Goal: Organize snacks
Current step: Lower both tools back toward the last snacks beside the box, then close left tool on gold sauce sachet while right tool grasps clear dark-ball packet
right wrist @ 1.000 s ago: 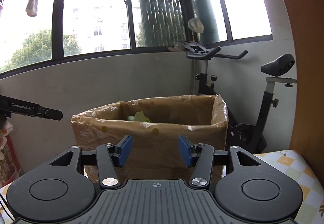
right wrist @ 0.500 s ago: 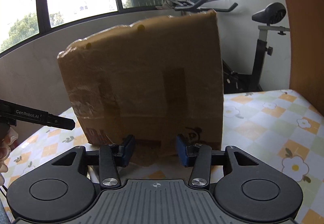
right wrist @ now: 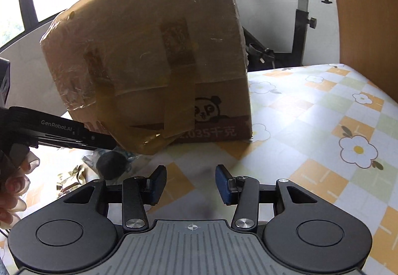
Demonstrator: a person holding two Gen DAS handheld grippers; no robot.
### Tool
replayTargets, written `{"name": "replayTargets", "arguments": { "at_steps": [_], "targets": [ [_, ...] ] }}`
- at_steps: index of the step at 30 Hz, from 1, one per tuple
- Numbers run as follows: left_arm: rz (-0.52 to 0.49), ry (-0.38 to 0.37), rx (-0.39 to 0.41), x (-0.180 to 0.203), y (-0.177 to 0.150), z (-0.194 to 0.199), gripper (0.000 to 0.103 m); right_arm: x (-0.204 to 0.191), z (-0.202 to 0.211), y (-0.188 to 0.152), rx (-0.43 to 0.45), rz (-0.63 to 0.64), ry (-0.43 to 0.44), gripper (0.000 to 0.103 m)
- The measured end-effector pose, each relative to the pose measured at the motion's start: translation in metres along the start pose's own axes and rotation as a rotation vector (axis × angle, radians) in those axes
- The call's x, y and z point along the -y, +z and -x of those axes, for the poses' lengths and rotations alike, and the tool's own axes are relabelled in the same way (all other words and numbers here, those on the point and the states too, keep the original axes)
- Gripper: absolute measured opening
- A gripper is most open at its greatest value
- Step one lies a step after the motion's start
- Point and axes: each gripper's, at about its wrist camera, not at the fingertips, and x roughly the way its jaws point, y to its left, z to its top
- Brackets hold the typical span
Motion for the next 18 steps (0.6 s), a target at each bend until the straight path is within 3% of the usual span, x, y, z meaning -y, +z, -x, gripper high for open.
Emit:
{"name": "replayTargets", "arguments": {
  "at_steps": [11, 14, 18],
  "targets": [
    [-0.120, -0.217, -0.055, 0.056, -0.006, -0.017, 0.039, -0.003, 0.004, 0.003, -0.024, 0.010, 0.017, 0.042],
    [-0.151, -0.216, -0.054, 0.060, -0.005, -0.015, 0.039, -0.008, 0.004, 0.002, -0.036, 0.069, 0.043, 0.043],
    [-0.116, -0.187, -0.023, 0.046, -0.003, 0.005, 0.039, -0.018, -0.001, 0.009, -0.042, 0.154, 0.058, 0.046]
  ]
}}
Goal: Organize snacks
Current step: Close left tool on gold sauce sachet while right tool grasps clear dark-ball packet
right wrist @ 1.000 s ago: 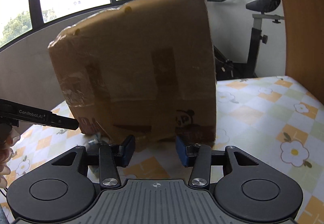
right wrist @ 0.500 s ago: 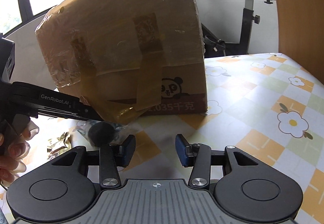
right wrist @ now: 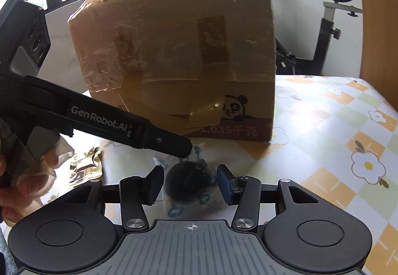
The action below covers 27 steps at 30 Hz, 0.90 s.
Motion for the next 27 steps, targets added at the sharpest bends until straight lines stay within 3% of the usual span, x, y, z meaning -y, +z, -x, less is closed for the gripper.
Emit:
{"name": "replayTargets", "arguments": {
  "at_steps": [4, 8, 14, 18, 23, 27],
  "targets": [
    [0.015, 0.045, 0.041, -0.011, -0.003, 0.034, 0.039, -0.007, -0.012, 0.009, -0.034, 0.088, 0.026, 0.055],
    [0.072, 0.106, 0.085, -0.035, -0.011, 0.071, 0.040, -0.009, -0.026, 0.011, -0.062, 0.126, 0.021, 0.055],
    [0.233, 0.243, 0.089, -0.069, -0.041, 0.111, 0.040, 0.009, -0.024, 0.000, -0.056, 0.003, 0.057, 0.042],
    [0.319, 0.294, 0.090, -0.073, -0.058, 0.116, 0.048, 0.013, -0.022, -0.002, -0.035, -0.019, 0.029, 0.042],
    [0.405, 0.324, 0.065, -0.073, -0.073, 0.097, 0.047, 0.013, -0.023, -0.002, -0.033, -0.010, 0.030, 0.042],
    [0.411, 0.330, 0.042, -0.067, -0.073, 0.085, 0.047, 0.011, -0.024, -0.002, -0.028, -0.002, 0.034, 0.042]
  ]
}}
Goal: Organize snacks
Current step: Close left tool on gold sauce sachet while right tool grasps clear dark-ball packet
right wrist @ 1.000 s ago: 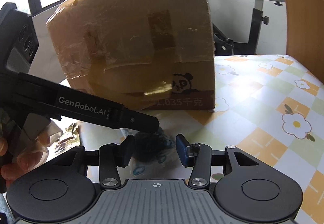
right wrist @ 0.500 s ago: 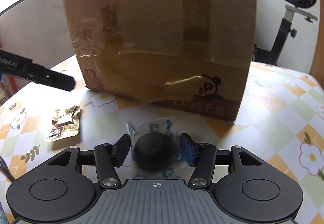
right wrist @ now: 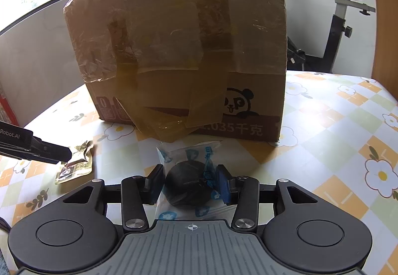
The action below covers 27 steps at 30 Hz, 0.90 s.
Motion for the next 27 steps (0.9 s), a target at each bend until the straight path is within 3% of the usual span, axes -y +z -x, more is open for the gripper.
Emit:
{"name": "replayTargets", "arguments": {
  "at_steps": [11, 19, 24, 26, 27],
  "targets": [
    [-0.138, 0.065, 0.023, 0.028, 0.010, -0.035, 0.048, 0.000, 0.004, -0.001, 0.010, 0.005, 0.004, 0.042],
    [-0.301, 0.106, 0.061, 0.052, -0.007, -0.044, 0.070, -0.001, 0.004, -0.001, 0.006, 0.016, 0.016, 0.042],
    [-0.327, 0.138, 0.102, 0.056, -0.011, -0.050, 0.069, -0.001, 0.004, -0.001, 0.005, 0.019, 0.017, 0.042],
    [-0.321, 0.150, 0.116, 0.056, -0.012, -0.051, 0.066, -0.001, 0.003, -0.001, 0.003, 0.019, 0.017, 0.042],
    [-0.326, 0.150, 0.123, 0.057, -0.012, -0.051, 0.059, -0.001, 0.003, -0.001, 0.003, 0.021, 0.017, 0.042]
  ]
}}
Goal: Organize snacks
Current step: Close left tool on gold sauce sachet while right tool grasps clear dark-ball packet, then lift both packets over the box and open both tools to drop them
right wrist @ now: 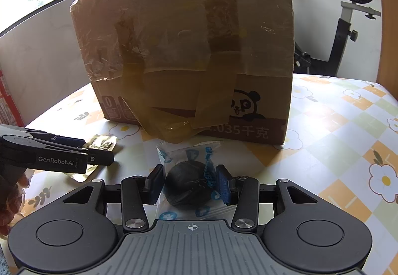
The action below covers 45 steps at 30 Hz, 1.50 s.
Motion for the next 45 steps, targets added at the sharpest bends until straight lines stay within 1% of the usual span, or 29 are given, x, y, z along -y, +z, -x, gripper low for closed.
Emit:
{"name": "replayTargets", "arguments": {
  "at_steps": [1, 4, 8, 12, 17, 26, 30, 33, 37, 41, 43, 45],
  "targets": [
    [-0.003, -0.007, 0.005, 0.000, 0.000, 0.001, 0.056, 0.000, 0.000, 0.000, 0.000, 0.002, -0.001, 0.042],
    [0.021, -0.028, 0.010, -0.005, -0.003, 0.009, 0.054, 0.000, 0.000, 0.000, 0.000, 0.002, 0.000, 0.042],
    [0.046, -0.035, 0.014, -0.009, -0.011, 0.020, 0.052, 0.001, 0.000, 0.000, -0.001, 0.001, 0.002, 0.042],
    [0.098, -0.060, 0.027, -0.015, -0.018, 0.029, 0.052, 0.001, 0.000, 0.000, -0.001, 0.003, 0.001, 0.042],
    [0.105, -0.080, 0.061, -0.016, -0.017, 0.040, 0.052, 0.000, -0.001, 0.000, -0.001, 0.004, 0.001, 0.042],
    [0.082, -0.107, 0.051, -0.002, -0.023, 0.046, 0.052, 0.000, -0.001, 0.000, -0.002, 0.008, -0.001, 0.042],
    [0.083, -0.112, 0.054, -0.002, -0.022, 0.047, 0.052, 0.000, -0.001, -0.001, -0.005, 0.009, -0.001, 0.042],
    [0.093, -0.118, 0.066, -0.005, -0.020, 0.052, 0.052, 0.000, -0.001, 0.000, -0.025, 0.008, -0.011, 0.042],
    [0.104, -0.119, 0.107, -0.014, -0.010, 0.063, 0.052, 0.002, 0.005, 0.000, -0.064, -0.008, -0.030, 0.042],
    [0.125, -0.121, 0.155, -0.028, 0.004, 0.078, 0.052, 0.013, 0.024, -0.005, -0.075, -0.041, -0.069, 0.041],
    [0.125, -0.120, 0.184, -0.034, 0.015, 0.087, 0.052, 0.022, 0.041, -0.003, -0.038, -0.077, -0.079, 0.041],
    [0.119, -0.125, 0.234, -0.040, 0.027, 0.100, 0.052, 0.031, 0.062, 0.007, 0.023, -0.095, -0.089, 0.041]
  ]
}}
